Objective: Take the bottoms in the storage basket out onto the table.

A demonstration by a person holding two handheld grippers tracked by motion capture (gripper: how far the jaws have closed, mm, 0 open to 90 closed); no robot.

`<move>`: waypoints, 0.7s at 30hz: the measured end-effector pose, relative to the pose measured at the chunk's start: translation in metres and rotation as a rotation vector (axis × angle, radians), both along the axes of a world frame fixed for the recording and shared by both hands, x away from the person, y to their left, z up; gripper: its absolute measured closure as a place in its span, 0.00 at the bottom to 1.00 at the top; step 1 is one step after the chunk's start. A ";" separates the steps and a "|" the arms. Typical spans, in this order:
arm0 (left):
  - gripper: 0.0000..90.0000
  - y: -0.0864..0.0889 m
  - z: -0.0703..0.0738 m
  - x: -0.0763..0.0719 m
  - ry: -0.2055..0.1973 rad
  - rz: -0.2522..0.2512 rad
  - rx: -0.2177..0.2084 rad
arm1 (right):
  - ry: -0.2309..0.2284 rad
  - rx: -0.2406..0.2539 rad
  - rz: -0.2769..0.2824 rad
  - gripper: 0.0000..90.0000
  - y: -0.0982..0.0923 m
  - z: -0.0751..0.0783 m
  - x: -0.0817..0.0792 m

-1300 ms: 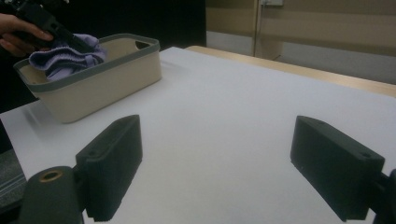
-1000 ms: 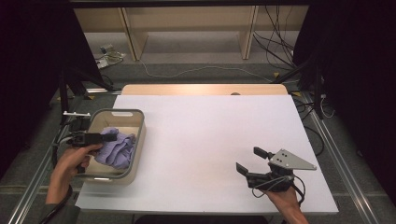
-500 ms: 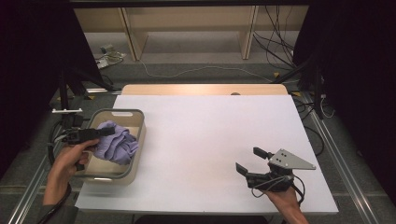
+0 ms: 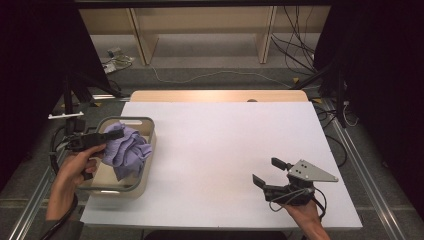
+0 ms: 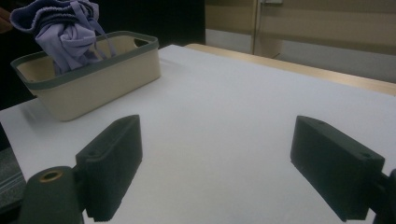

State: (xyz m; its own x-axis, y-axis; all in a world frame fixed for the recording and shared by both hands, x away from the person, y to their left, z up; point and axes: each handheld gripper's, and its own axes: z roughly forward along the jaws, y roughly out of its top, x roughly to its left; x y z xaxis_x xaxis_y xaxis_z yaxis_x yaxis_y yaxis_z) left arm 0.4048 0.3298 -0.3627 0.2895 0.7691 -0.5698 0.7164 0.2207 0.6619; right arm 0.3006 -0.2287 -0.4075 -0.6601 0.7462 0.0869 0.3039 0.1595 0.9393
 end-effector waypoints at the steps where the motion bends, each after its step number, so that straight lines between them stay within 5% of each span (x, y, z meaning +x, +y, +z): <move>1: 0.79 0.000 0.001 0.000 -0.003 0.002 -0.012 | 0.001 0.004 -0.001 0.20 0.000 0.000 0.000; 21: 0.79 -0.019 0.016 -0.002 -0.050 -0.013 -0.095 | 0.005 0.008 -0.006 0.19 -0.001 0.000 0.001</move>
State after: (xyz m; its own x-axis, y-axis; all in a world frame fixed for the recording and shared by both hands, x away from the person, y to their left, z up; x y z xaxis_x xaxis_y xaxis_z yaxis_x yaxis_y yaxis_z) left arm 0.4024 0.3111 -0.3469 0.3287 0.7083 -0.6247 0.6865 0.2751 0.6731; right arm 0.3011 -0.2293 -0.4074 -0.6553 0.7492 0.0960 0.3094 0.1502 0.9390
